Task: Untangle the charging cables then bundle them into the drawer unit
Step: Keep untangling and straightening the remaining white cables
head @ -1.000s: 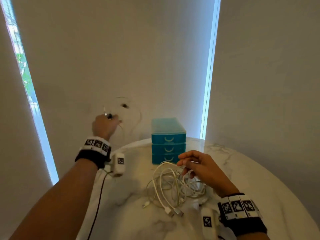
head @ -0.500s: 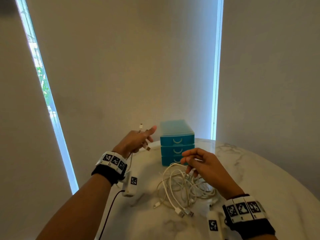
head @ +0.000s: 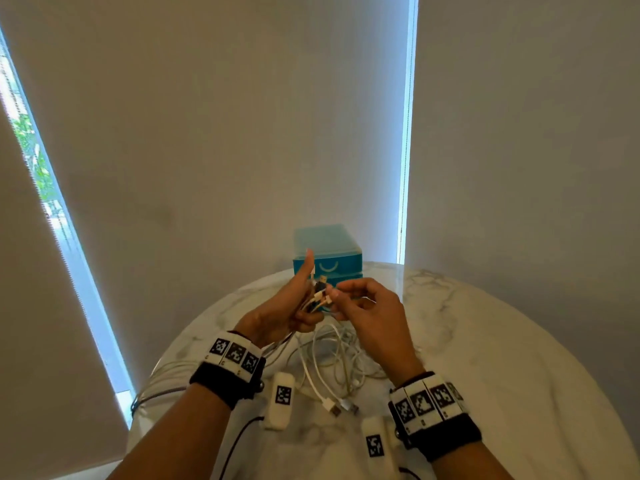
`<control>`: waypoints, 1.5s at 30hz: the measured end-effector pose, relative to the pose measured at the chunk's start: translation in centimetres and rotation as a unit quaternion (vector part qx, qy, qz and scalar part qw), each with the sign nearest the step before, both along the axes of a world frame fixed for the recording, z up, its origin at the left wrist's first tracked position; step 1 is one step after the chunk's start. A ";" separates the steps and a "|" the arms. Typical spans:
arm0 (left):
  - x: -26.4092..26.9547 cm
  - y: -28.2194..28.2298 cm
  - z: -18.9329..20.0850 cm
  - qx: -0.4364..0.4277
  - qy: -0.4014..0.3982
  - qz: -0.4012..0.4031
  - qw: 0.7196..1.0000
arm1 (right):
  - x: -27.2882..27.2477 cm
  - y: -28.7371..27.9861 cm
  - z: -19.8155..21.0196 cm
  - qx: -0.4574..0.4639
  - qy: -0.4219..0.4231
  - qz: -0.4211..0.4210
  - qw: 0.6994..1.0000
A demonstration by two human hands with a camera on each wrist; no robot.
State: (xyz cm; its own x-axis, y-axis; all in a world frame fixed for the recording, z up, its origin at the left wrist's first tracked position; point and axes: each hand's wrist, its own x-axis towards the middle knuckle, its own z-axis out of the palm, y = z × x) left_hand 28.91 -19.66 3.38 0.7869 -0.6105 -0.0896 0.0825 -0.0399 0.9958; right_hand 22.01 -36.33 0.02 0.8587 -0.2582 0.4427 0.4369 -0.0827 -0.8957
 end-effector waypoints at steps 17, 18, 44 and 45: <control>-1.6 -2.5 0.4 -0.007 -0.088 0.127 0.988 | 0.0 0.9 -0.8 -0.013 0.043 -0.010 0.999; -1.8 -2.6 0.6 -0.011 -0.090 0.125 0.988 | -0.2 1.3 -0.7 0.002 0.046 0.007 0.999; -2.2 -2.5 -0.4 -0.030 -0.089 0.083 0.992 | -0.1 1.3 -0.7 0.019 -0.025 -0.048 0.998; -2.1 -2.5 -0.3 -0.020 -0.097 0.085 0.991 | -0.2 1.3 -0.6 0.020 -0.029 -0.046 0.998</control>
